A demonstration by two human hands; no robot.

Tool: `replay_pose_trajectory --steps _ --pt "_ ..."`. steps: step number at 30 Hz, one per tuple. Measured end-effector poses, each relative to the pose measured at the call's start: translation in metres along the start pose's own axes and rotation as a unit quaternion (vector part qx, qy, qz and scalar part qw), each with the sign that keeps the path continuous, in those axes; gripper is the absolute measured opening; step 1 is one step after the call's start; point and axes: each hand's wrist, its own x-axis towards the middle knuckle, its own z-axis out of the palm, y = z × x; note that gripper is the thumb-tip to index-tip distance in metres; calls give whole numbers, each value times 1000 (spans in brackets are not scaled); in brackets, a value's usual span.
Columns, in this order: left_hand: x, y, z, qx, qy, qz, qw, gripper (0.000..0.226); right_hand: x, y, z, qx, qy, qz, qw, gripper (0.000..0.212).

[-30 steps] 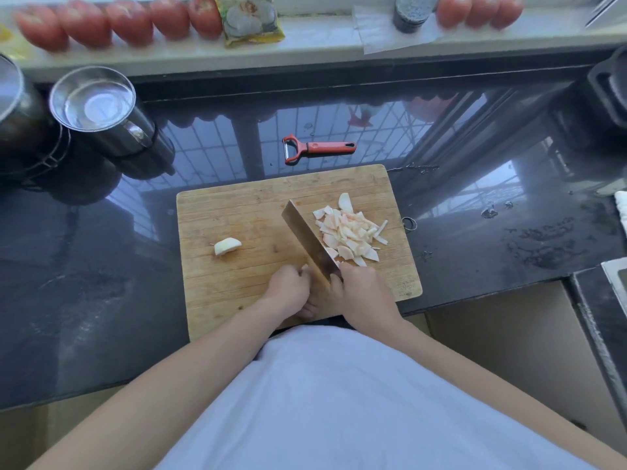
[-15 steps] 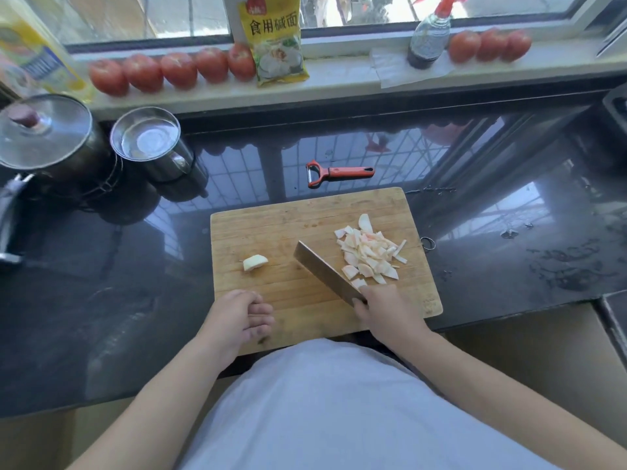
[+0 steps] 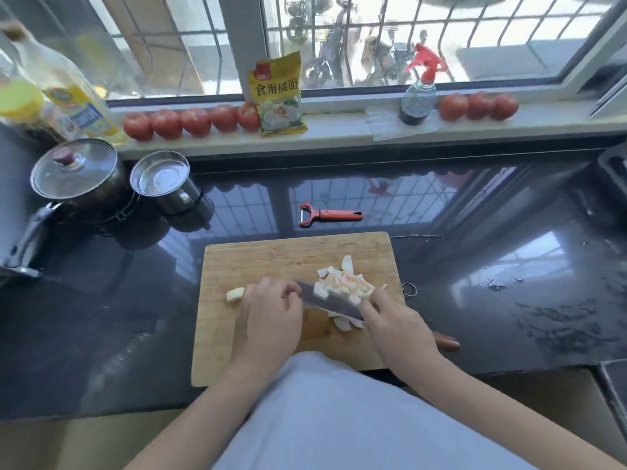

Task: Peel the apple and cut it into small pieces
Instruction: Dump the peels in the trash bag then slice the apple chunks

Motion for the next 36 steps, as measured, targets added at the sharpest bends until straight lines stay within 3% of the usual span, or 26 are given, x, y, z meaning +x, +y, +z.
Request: replay_pose_trajectory --steps 3,6,8,11,13,17,21,23,27,31,34,36 --pt "-2 7 26 130 -1 73 989 16 -2 21 2 17 54 -7 998 16" --pt "-3 8 49 144 18 138 980 16 -8 35 7 25 74 -23 997 22" --pt "-4 14 64 148 -57 146 976 30 -12 42 11 29 79 -47 995 25" --pt "-7 27 86 192 -264 135 936 63 -18 44 21 43 62 -76 994 19" --pt "-7 37 92 219 -311 117 917 63 -18 45 24 56 45 -85 994 21" --pt "-11 45 103 233 -307 102 917 44 -18 49 25 54 15 -102 993 28" --pt "-11 44 116 209 -286 75 932 51 -21 52 30 37 36 -126 991 27" --pt "-8 45 119 213 -268 74 937 44 -24 52 30 29 46 -131 990 22" --pt "-1 45 128 214 -262 95 936 37 -27 58 26 7 20 -119 993 31" --pt "10 43 134 218 -244 101 940 39 -31 63 23 3 31 -115 993 19" --pt "9 40 128 135 -183 107 968 47 -32 69 23 13 31 -92 995 21" --pt "5 33 125 55 -103 82 990 55 -36 74 24 13 19 -72 997 26"
